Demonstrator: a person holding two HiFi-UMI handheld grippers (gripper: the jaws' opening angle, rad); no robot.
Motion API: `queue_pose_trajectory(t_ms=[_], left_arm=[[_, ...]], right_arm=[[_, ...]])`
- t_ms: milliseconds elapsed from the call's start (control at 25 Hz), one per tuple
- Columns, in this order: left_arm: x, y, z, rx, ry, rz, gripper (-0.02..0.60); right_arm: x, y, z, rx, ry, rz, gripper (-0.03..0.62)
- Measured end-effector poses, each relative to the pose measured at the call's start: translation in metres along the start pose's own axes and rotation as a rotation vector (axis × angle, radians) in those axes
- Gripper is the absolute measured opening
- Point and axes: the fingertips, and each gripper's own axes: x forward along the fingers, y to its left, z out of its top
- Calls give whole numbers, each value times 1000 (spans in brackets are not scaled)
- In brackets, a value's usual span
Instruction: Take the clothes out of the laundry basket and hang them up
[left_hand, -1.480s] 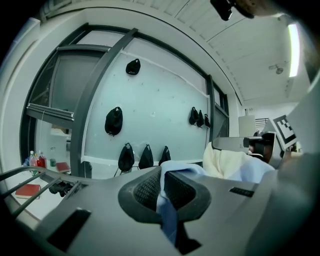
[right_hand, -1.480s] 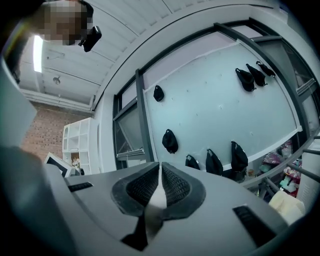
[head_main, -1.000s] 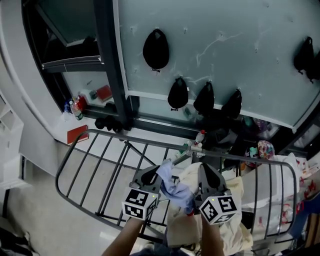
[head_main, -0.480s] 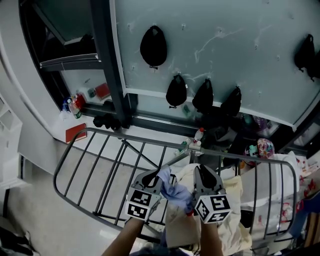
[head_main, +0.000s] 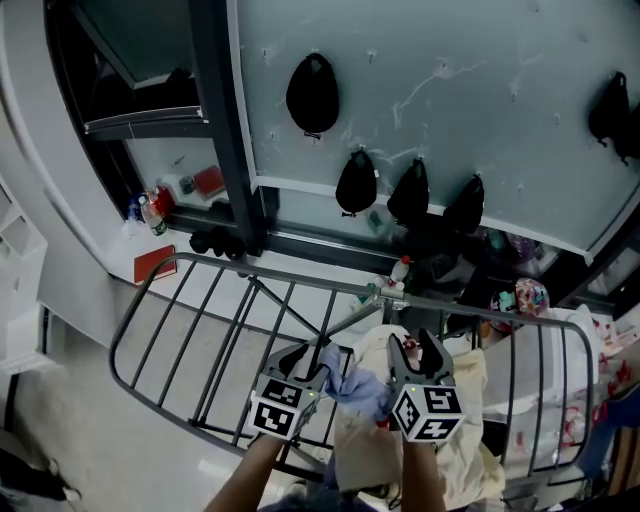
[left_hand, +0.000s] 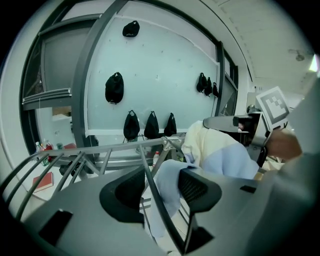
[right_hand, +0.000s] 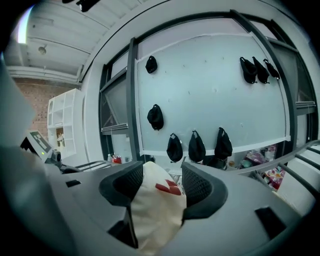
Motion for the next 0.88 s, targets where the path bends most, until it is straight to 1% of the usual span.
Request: queue_pose_trajectory(t_ms=[80, 280, 480, 880], left_arm=[[-2, 0, -6, -3, 19, -6, 215], [-11, -5, -16, -3, 44, -25, 233], [-22, -16, -26, 0, 65, -50, 237], [-61, -39, -49, 7, 72, -92, 238]], right_arm=[[-4, -2, 0, 4, 0, -14, 235], [-18, -1, 3, 6, -6, -31, 239], [-37, 6, 6, 2, -25, -44, 239], [-87, 20, 12, 7, -84, -82, 239]])
